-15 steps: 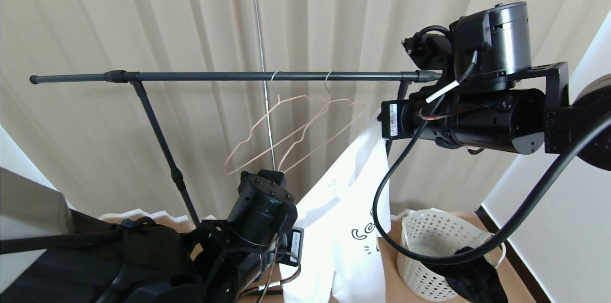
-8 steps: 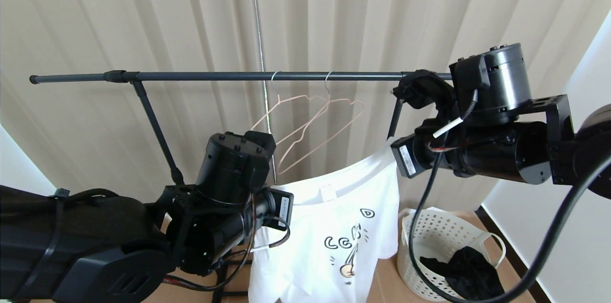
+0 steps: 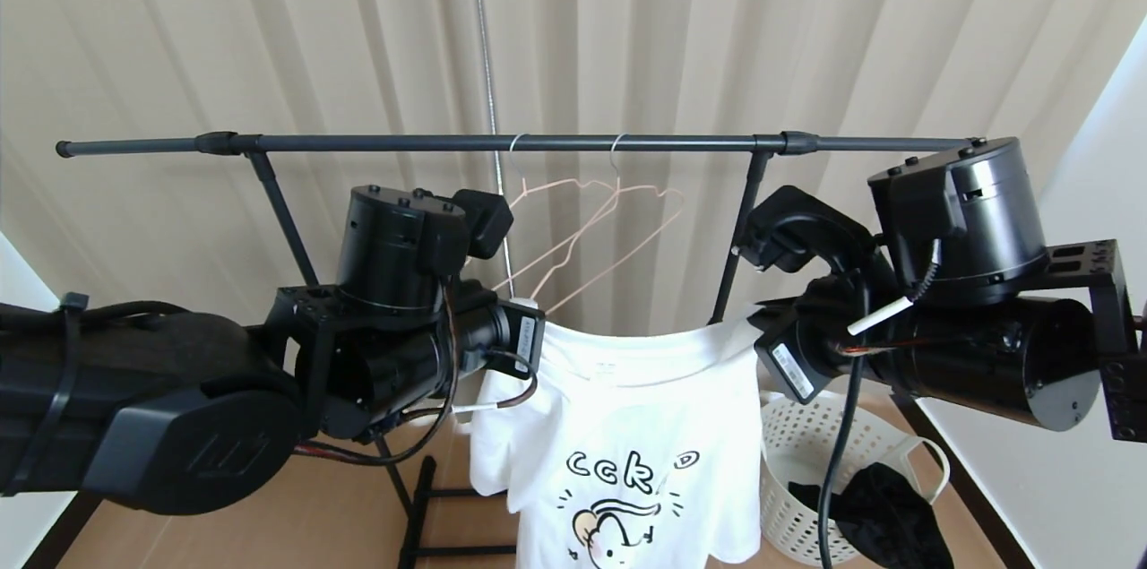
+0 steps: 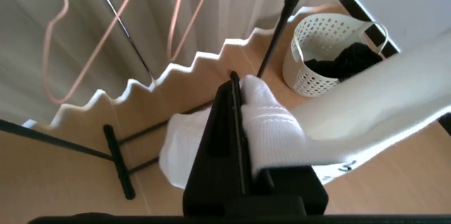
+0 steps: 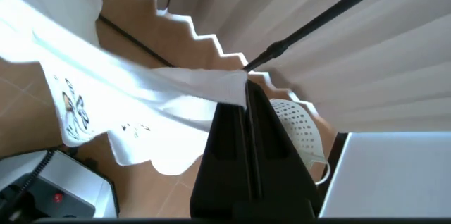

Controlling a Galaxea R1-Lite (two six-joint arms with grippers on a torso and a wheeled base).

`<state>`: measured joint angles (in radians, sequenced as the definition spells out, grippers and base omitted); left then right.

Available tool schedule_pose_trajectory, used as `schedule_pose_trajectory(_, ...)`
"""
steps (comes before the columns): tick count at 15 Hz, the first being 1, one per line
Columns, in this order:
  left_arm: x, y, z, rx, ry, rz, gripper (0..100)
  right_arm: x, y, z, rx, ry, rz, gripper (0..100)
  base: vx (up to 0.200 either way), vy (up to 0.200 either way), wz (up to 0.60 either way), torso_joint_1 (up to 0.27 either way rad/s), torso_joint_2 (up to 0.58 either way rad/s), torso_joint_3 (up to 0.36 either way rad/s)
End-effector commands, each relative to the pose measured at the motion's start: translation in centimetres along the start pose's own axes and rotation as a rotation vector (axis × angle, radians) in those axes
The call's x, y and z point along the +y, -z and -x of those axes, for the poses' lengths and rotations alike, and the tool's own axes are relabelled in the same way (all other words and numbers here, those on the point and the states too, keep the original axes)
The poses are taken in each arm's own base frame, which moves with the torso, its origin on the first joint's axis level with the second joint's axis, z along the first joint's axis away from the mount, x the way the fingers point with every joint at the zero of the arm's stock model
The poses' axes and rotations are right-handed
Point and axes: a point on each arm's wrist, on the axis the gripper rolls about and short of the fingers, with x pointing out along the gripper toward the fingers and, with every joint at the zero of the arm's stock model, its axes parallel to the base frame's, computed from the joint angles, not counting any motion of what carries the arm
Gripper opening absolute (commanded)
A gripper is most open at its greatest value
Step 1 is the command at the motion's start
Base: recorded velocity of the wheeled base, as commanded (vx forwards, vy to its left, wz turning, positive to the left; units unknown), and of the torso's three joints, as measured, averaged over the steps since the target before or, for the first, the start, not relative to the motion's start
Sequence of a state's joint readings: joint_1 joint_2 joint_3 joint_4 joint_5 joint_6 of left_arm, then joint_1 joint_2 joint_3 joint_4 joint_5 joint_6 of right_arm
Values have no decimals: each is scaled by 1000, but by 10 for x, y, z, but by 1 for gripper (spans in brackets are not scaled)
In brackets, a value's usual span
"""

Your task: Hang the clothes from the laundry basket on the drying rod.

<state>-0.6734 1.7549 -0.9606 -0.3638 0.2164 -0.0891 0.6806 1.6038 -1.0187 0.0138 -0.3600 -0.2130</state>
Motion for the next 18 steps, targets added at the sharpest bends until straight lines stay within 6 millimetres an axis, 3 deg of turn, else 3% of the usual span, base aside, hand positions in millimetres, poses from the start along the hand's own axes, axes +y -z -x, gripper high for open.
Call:
schedule_pose_trajectory(1,7,-15,-3,-45,0,-10,0,-4,5,15,-17,1,40,0,0,0,0,0,0,0)
schedule_pose_trajectory(10,3,-45,-17,-133,104,-62,0,13,7,23,-17,-75,95,0,0,0,0,0,0,0)
schedule_pose_trajectory(18,7,-70,-30,-212,185,-91,0,66,11,29,19,-253,163,0,0,0,0,0,0,0)
